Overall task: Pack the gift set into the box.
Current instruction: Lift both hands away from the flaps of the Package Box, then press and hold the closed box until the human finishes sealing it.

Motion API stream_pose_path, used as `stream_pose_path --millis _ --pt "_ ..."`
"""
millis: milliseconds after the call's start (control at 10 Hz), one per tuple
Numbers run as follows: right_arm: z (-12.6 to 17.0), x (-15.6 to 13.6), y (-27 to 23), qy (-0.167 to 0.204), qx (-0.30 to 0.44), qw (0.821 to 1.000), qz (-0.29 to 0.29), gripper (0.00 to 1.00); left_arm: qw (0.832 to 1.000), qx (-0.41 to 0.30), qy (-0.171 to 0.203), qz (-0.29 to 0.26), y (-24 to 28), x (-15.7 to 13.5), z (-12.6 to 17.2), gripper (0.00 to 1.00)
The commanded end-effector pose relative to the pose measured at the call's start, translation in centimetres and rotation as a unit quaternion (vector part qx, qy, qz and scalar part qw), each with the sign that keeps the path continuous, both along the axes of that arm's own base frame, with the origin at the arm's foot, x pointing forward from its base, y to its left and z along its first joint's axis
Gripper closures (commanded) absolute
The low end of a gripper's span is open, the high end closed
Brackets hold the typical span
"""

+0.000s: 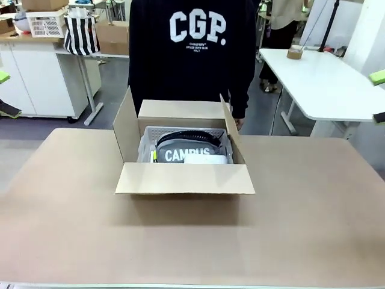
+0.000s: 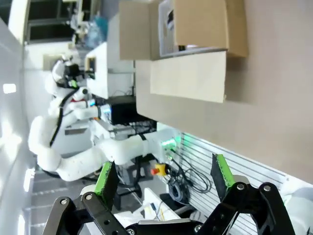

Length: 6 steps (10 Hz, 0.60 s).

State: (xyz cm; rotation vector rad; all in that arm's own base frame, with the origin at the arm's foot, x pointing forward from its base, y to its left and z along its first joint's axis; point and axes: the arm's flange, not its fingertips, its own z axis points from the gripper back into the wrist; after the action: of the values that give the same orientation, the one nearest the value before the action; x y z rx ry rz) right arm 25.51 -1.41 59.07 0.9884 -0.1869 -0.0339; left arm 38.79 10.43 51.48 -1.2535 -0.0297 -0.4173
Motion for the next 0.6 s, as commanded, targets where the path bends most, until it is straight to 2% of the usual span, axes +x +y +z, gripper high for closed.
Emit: stream_pose_path --millis 0,500 --pt "0.18 -0.08 -0.64 -0.021 0.009 1.0 0.006 0.0 1.0 0.008 -0.005 0.001 -0.06 -0.64 -0.27 0.0" --pt "0.18 -0.08 -0.64 -0.021 0.009 1.0 0.006 0.0 1.0 0.008 -0.005 0.001 -0.06 -0.64 -0.27 0.0"
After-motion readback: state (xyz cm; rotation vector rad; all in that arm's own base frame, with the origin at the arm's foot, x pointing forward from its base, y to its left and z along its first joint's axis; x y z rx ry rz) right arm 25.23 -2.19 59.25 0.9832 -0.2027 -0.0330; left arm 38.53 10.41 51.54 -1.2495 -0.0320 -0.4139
